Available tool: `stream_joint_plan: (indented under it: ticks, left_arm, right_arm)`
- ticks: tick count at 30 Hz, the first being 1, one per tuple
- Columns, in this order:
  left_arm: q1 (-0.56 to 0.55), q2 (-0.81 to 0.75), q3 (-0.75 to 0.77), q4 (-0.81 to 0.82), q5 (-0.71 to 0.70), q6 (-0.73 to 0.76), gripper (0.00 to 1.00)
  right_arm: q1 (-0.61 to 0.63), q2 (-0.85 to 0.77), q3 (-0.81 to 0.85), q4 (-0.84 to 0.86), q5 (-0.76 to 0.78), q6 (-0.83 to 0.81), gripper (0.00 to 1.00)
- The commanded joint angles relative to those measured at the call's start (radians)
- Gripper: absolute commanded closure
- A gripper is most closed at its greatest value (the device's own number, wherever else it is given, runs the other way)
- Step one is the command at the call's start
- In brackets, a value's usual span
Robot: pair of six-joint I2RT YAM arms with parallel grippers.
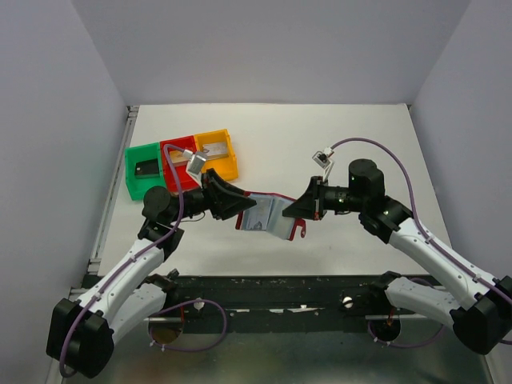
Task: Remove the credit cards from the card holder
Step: Place the card holder at the center of the board.
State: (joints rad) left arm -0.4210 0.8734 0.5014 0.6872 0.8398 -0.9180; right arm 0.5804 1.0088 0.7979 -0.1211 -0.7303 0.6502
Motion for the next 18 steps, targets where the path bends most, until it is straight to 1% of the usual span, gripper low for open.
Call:
stream_joint_plan:
  ticks: [1, 3, 4, 9, 10, 14, 15, 18]
  left_arm:
    - [-0.005, 0.024, -0.004, 0.04, 0.039, 0.007, 0.61]
    - [-0.005, 0.036, -0.006, 0.041, 0.045, 0.011, 0.7]
    - [-0.005, 0.041, -0.007, 0.04, 0.05, 0.013, 0.71]
    - [-0.005, 0.053, -0.011, 0.018, 0.051, 0.037, 0.71]
    - [-0.005, 0.059, -0.011, 0.015, 0.053, 0.038, 0.69]
    - [-0.007, 0.072, -0.011, 0.003, 0.059, 0.041, 0.49]
    - [-0.007, 0.073, -0.009, -0.001, 0.059, 0.041, 0.46]
    - [-0.007, 0.076, -0.012, -0.005, 0.058, 0.045, 0.46]
  right_arm:
    - [0.001, 0.011, 0.04, -0.023, 0.003, -0.02, 1.0]
    - [0.001, 0.011, 0.041, -0.022, 0.0, -0.023, 1.0]
    - [-0.001, 0.011, 0.044, -0.026, -0.001, -0.024, 1.0]
    - [0.001, 0.024, 0.07, -0.061, -0.014, -0.047, 1.0]
    - [0.001, 0.027, 0.075, -0.064, -0.018, -0.049, 1.0]
    - [0.001, 0.037, 0.096, -0.097, -0.011, -0.063, 1.0]
    - [0.001, 0.04, 0.098, -0.106, -0.006, -0.061, 1.0]
    - [0.001, 0.042, 0.109, -0.121, 0.003, -0.07, 1.0]
